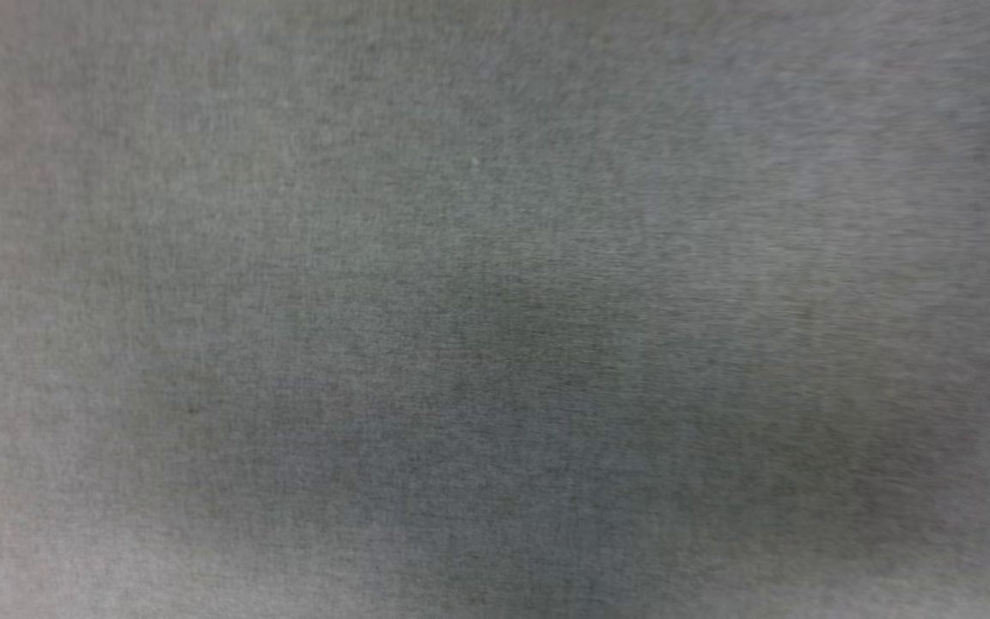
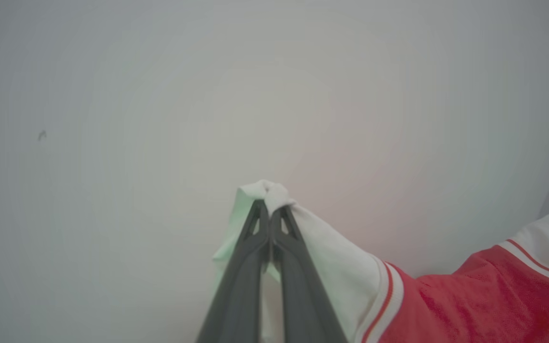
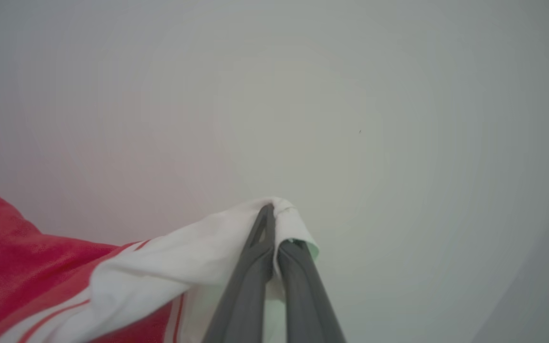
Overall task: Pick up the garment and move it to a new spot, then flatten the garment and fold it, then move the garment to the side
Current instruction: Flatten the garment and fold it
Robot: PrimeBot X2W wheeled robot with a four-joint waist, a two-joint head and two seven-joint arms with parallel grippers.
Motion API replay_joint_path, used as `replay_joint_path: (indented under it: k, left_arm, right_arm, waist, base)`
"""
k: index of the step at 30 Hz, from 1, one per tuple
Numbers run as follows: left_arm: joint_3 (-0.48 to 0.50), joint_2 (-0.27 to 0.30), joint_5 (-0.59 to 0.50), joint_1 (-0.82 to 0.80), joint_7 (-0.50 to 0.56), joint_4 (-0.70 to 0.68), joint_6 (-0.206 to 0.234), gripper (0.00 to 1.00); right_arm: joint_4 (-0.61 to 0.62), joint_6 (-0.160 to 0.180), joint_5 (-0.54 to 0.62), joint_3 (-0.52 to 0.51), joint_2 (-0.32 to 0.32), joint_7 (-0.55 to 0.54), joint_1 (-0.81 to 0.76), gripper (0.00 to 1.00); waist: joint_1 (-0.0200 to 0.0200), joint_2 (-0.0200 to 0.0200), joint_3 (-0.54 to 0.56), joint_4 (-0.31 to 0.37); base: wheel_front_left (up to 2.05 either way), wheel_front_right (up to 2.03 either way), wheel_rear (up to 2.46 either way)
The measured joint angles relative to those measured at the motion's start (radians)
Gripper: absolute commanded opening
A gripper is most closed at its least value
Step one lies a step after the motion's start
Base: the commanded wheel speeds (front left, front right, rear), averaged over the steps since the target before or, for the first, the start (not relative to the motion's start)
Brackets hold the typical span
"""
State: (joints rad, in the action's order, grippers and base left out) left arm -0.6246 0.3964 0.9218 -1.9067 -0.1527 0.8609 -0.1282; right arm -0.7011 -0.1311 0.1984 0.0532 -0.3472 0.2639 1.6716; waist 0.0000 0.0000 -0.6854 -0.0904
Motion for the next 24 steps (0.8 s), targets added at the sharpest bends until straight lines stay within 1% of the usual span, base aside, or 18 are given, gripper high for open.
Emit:
replay_joint_path:
  k: [5, 10, 14, 16, 17, 19, 24]
  left_arm:
    - [-0.054, 0.0, 0.045, 0.049, -0.018, 0.01, 0.0, 0.0]
    - [-0.096, 0.007, 0.113, 0.102, -0.007, 0.021, 0.0, 0.0]
    - [-0.129, 0.007, 0.175, 0.147, 0.039, 0.013, 0.0, 0.0]
    - [-0.147, 0.009, 0.212, 0.185, 0.076, 0.009, 0.0, 0.0]
    - [-0.162, 0.016, 0.214, 0.208, 0.088, 0.003, 0.0, 0.0]
    - [-0.167, 0.027, 0.259, 0.254, 0.121, -0.003, 0.0, 0.0]
    - [-0.218, 0.074, 0.293, 0.378, 0.182, -0.043, 0.0, 0.0]
  right_arm:
    - [0.001, 0.0, 0.019, -0.029, 0.015, 0.0, -0.05, 0.0]
    - [-0.005, 0.0, 0.0, -0.02, 0.016, 0.0, -0.09, 0.0]
    - [-0.012, 0.0, -0.067, 0.002, 0.003, 0.0, -0.13, 0.0]
    - [-0.014, 0.0, -0.123, 0.013, 0.0, 0.0, -0.163, 0.0]
    - [-0.023, 0.0, -0.142, 0.027, -0.003, 0.0, -0.183, 0.0]
    - [-0.037, 0.0, -0.206, 0.04, -0.006, -0.001, -0.228, 0.0]
    - [-0.056, 0.0, -0.351, 0.118, -0.044, -0.015, -0.346, 0.0]
  waist:
    - [0.0, 0.0001, -0.065, -0.037]
    - [0.0, 0.0, -0.079, -0.076]
    - [0.0, 0.0, -0.052, -0.088]
    - [0.0, 0.0, -0.031, -0.092]
    - [0.0, 0.0, -0.018, -0.093]
    - [0.0, 0.0, 0.011, -0.093]
    - [0.0, 0.0, 0.098, -0.089]
  base:
    - [0.0, 0.0, 0.0]
    - [0.0, 0.0, 0.0]
    - [0.0, 0.0, 0.0]
    - [0.0, 0.0, 0.0]
    - [0.0, 0.0, 0.0]
    - [0.0, 0.0, 0.0]
    - [0.0, 0.0, 0.0]
